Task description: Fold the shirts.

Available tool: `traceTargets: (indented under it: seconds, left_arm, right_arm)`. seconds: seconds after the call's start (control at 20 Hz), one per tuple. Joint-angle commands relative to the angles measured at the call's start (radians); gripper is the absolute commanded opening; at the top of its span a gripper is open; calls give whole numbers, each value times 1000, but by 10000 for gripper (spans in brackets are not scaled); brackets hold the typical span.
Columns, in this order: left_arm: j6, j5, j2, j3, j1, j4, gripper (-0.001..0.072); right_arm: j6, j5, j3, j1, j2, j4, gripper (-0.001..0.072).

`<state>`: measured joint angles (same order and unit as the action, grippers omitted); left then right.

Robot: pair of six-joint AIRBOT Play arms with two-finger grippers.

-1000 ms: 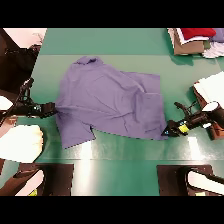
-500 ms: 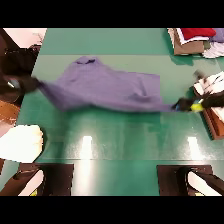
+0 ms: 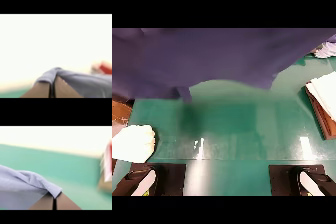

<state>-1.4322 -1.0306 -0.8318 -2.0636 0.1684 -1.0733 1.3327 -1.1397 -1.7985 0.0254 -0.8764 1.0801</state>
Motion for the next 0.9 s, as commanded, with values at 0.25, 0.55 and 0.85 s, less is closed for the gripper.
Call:
traceTargets:
  seconds: [0.25, 0.55, 0.85]
  left_arm:
    - [-1, -54, 0, -202, 1, 227, 23]
    - [-8, -202, -27, 354, 0, 232, 23]
    - [119, -131, -292, 759, -22, 232, 23]
  right_arm:
    - [73, -105, -245, 0, 61, 232, 14]
    - [84, -316, -18, -1, -112, 230, 14]
    - [100, -359, 214, -1, -434, 220, 14]
